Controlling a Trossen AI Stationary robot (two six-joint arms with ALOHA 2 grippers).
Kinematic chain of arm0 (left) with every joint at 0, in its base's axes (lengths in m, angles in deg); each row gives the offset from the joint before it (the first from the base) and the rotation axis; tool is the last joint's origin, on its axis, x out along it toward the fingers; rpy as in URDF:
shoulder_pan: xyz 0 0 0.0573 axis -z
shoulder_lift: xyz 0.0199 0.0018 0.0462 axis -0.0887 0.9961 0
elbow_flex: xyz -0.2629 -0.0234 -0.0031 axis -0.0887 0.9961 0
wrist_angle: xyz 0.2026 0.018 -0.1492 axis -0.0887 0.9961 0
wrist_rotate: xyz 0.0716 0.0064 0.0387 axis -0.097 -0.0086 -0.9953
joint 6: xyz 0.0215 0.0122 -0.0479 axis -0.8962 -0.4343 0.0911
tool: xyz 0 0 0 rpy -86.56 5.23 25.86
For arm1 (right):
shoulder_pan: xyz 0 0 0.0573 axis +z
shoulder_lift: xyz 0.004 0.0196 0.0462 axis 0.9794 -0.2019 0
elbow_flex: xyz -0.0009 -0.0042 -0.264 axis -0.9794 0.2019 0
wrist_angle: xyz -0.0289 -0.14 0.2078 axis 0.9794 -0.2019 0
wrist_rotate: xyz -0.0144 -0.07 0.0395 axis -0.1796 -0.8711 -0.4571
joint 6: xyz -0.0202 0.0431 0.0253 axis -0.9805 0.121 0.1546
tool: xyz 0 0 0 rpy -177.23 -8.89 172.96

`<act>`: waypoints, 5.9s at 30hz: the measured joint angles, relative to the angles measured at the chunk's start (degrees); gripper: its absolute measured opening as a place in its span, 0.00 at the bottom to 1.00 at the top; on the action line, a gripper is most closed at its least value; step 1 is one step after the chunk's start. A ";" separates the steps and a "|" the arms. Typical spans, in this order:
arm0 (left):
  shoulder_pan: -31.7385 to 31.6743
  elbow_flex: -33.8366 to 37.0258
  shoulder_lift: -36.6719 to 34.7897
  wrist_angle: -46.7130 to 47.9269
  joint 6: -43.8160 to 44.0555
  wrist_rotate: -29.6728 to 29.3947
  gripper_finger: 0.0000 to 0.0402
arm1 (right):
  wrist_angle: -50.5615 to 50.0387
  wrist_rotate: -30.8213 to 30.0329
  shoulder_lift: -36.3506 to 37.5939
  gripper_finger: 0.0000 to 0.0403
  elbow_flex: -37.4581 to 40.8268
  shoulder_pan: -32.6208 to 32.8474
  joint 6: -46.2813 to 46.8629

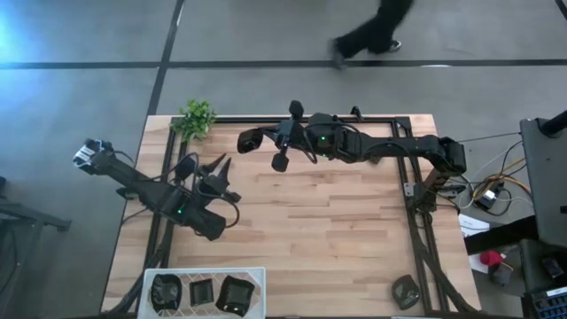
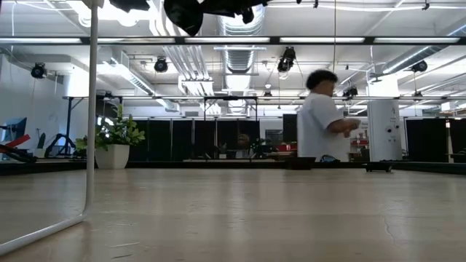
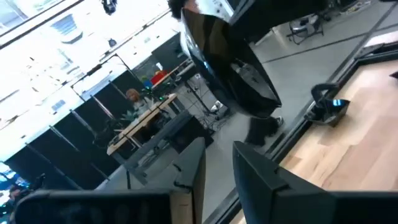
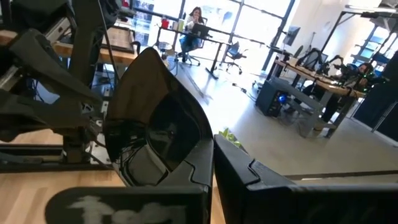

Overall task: Pick & Place Mini shaped plates
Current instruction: Stack the black leaf shaped plate on top of the other black leaf shaped plates on the shelf

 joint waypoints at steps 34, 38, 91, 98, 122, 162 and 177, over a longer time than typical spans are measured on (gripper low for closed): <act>-6.92 1.40 0.20 -40.93 -30.54 4.10 0.20 | 1.42 -0.02 0.00 0.02 0.20 -0.26 -7.24; -9.07 1.40 0.20 -40.94 -30.26 4.15 0.20 | 1.45 -0.10 0.00 0.02 0.20 -0.31 -7.19; -14.24 1.38 0.20 -44.51 -30.23 5.83 0.00 | 0.11 -1.92 0.00 0.02 0.24 -0.50 -5.14; -14.24 0.96 0.06 -44.69 -30.21 6.26 0.00 | -0.70 -1.70 0.00 0.13 0.24 -0.33 -4.14; -8.99 0.11 -12.21 -20.63 -28.84 29.88 0.00 | -11.12 -1.96 9.12 0.43 -0.09 6.54 -2.06; -0.91 -23.65 1.37 37.65 -30.81 118.94 0.00 | -18.13 5.14 13.11 0.39 -0.11 7.41 6.46; 17.19 -21.88 11.29 27.86 -24.87 120.28 0.00 | -18.31 5.14 13.09 0.38 -0.11 7.41 6.49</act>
